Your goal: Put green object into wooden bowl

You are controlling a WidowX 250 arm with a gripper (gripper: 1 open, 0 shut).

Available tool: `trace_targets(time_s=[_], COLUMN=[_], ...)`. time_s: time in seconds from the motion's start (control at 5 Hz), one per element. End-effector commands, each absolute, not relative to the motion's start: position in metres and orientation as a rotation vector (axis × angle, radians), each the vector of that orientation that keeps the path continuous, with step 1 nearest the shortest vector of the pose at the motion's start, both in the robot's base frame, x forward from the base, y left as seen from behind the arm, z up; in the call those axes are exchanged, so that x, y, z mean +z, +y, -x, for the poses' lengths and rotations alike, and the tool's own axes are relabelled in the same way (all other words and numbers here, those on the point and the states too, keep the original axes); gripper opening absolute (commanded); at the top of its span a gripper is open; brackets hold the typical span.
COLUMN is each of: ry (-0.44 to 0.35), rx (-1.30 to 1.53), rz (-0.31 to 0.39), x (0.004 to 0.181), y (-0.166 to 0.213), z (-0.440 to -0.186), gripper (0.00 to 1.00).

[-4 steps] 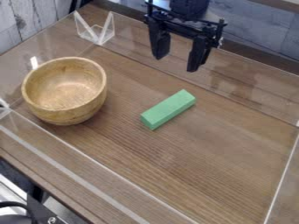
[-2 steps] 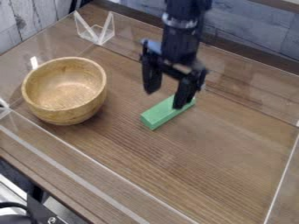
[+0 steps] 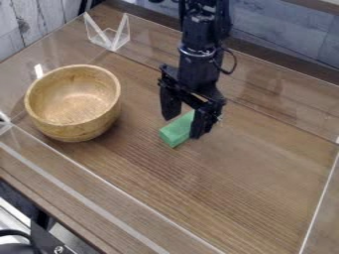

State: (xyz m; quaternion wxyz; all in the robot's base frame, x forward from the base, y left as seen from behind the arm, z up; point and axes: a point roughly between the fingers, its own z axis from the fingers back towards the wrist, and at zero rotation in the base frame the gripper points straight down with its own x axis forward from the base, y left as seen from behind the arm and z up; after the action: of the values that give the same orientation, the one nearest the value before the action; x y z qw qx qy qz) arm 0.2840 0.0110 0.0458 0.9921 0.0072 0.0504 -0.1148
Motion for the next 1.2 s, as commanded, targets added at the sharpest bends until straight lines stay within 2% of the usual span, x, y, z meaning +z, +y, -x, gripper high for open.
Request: trace_targets(time_s=[0.0,0.2,0.6,1.0], ry=[0.02,0.005,-0.021,-0.037], rx=[-0.267,-0.305,-0.324,-0.302], rz=[-0.016,-0.009,-0.003,0.0], x=[0.06,0.062,0.058,0.038], y=[0.016,0.017,0.018,0.024], z=[-0.305,-0.31,-0.293,-0.295], gripper=[1.0,1.0,1.0,1.0])
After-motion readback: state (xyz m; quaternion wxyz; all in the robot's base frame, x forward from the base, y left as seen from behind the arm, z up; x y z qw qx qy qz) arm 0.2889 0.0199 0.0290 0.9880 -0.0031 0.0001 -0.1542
